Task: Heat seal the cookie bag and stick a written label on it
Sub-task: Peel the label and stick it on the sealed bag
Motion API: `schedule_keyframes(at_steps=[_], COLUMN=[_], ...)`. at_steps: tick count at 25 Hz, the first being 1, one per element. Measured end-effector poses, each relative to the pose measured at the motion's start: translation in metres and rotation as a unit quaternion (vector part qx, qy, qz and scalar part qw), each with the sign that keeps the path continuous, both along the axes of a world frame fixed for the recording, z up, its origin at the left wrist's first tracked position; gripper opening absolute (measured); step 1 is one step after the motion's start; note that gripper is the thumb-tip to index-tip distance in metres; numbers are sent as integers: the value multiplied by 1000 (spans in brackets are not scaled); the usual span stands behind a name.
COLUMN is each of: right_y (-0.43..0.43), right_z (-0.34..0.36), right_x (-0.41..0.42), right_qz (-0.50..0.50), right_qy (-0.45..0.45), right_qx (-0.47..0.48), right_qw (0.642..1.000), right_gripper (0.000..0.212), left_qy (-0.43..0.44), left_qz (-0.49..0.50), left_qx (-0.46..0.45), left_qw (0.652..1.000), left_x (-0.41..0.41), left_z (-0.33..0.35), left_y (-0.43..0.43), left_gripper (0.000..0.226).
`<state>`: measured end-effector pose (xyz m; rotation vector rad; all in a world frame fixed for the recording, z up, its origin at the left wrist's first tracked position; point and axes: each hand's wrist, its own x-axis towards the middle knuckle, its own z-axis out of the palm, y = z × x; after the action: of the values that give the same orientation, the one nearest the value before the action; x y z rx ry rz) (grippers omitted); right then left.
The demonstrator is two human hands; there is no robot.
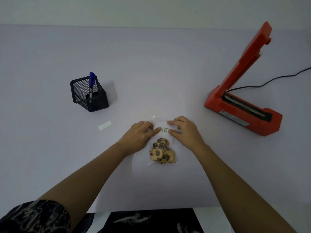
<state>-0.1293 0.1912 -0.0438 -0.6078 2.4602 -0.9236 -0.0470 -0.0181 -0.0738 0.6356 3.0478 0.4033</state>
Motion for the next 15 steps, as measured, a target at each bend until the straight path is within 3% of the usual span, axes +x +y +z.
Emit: schedule_keyframes(at_steps=[3, 15], right_y=[-1, -15], right_z=[0, -9], right_x=[1, 18], right_qz=[-5, -121], right_qy=[7, 40], right_qx=[2, 13], right_qw=[1000, 992], right_gripper=[34, 37], left_qy=[-14, -32], left_qz=[37, 70], left_qx=[8, 47], left_qw=[999, 996], left_x=[1, 2], left_z=[2, 7], left_y=[1, 2], left_gripper=[40, 41])
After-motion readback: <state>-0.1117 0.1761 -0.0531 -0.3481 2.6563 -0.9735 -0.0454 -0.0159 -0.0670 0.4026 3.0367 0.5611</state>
